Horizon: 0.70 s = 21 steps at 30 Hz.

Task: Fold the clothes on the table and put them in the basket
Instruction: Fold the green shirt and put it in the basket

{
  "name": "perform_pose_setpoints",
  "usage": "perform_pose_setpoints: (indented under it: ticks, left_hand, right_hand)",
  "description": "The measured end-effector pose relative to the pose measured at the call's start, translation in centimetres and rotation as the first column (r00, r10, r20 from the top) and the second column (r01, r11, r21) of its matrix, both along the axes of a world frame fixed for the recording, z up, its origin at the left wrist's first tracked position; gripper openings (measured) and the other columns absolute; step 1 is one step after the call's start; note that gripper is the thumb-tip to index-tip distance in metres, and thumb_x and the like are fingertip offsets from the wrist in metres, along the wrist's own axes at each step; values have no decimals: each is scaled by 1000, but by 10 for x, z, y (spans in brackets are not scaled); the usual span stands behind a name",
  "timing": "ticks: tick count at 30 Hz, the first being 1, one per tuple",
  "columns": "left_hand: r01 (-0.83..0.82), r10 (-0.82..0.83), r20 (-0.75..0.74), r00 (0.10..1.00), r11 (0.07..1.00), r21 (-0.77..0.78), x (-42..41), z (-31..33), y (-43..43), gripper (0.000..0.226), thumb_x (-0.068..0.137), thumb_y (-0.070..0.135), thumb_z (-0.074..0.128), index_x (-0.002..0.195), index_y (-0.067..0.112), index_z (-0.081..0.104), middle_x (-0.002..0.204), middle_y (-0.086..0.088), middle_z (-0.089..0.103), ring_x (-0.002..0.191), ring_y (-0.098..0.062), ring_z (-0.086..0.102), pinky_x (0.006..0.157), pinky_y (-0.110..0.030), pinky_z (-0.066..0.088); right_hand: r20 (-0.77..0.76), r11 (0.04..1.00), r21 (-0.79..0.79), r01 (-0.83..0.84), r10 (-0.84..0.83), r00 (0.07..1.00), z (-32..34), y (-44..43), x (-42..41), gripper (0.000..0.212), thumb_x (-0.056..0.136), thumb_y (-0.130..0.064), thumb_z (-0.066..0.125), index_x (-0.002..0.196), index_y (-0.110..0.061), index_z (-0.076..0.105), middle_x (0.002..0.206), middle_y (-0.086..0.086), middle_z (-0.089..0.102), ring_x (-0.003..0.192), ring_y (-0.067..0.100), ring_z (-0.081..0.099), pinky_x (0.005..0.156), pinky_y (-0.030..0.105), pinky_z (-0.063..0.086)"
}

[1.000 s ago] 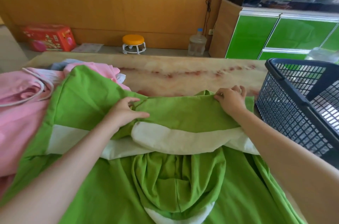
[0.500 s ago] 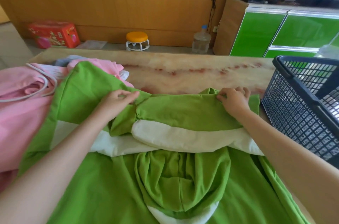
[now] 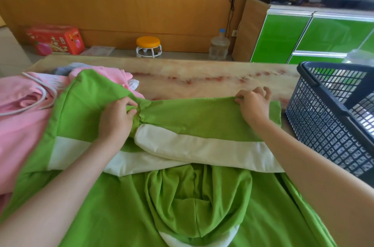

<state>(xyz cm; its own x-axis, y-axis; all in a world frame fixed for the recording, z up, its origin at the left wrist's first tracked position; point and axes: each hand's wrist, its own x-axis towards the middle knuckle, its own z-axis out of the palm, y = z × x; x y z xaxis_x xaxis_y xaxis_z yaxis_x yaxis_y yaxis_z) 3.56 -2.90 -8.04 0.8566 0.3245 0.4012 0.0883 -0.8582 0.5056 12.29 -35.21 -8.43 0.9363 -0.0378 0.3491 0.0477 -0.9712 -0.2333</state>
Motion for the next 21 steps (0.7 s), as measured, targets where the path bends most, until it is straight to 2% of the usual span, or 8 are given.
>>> perform_pose_setpoints:
  ticks: [4, 6, 8, 10, 12, 15, 18, 21]
  left_hand:
    - [13, 5, -105, 994, 985, 172, -6, -14, -6, 24, 86, 5, 63, 109, 11, 64, 112, -12, 59, 99, -33, 56, 75, -41, 44]
    - [58, -31, -91, 995, 946, 319, -8, -19, -5, 36, 78, -1, 69, 112, 10, 65, 115, -15, 56, 103, -36, 51, 81, -46, 46]
    - [105, -108, -15, 994, 911, 399, -7, -21, -6, 41, 71, -4, 72, 110, 10, 68, 122, -17, 55, 113, -39, 46, 90, -51, 43]
    - [204, -224, -1, 975, 884, 420, -9, -19, -11, 33, 79, 6, 69, 111, 13, 69, 133, -16, 53, 125, -39, 41, 100, -54, 37]
    - [387, -360, -144, 922, 836, 389, -15, -18, -21, 37, 94, 30, 52, 129, 22, 58, 150, -9, 35, 139, -32, 28, 112, -51, 23]
    - [504, -325, -533, 782, 832, 232, -23, -29, -29, 59, 92, 61, 22, 147, 41, 12, 155, 10, -10, 145, -16, -13, 117, -46, -5]
    - [481, -235, -639, 733, 843, 242, -23, -39, -28, 65, 88, 68, 15, 146, 46, -5, 154, 9, -24, 141, -13, -26, 116, -46, -11]
    - [484, -226, -676, 701, 847, 218, -20, -37, -29, 67, 88, 70, 17, 145, 47, -10, 152, 9, -28, 140, -14, -29, 116, -47, -12]
  right_hand:
    - [-152, 998, -60, 3, -12, 988, -10, 6, 5, 23, 97, -20, 48, 112, -16, 66, 116, 12, 64, 123, 28, 36, 111, 36, 9]
    - [-188, 999, -43, 1, -9, 982, -17, 7, 2, 27, 97, -24, 48, 120, -18, 61, 123, 9, 58, 125, 28, 34, 112, 39, 10]
    - [-112, 999, 45, -12, 17, 994, -15, 9, -8, 35, 96, -28, 51, 130, -20, 53, 135, 7, 50, 131, 28, 30, 113, 41, 9]
    - [-20, 991, 109, -74, 77, 997, -9, 12, -27, 47, 97, -34, 49, 141, -22, 42, 150, 5, 35, 139, 26, 22, 114, 40, 6]
    - [-74, 980, 76, -184, 190, 979, -2, 19, -51, 59, 98, -50, 36, 151, -29, 21, 160, -2, 11, 146, 23, 6, 117, 40, -3]
    - [-405, 951, -28, -309, 272, 873, -9, 28, -82, 78, 84, -74, 16, 148, -40, -14, 153, -8, -25, 144, 23, -21, 114, 45, -16]
    - [-586, 951, -42, -306, 225, 778, -28, 25, -88, 86, 79, -80, 19, 146, -41, -20, 155, -5, -27, 144, 24, -21, 115, 48, -12]
    - [-582, 957, -33, -287, 216, 784, -39, 22, -84, 90, 74, -83, 19, 145, -44, -20, 156, -6, -25, 145, 24, -20, 115, 49, -11]
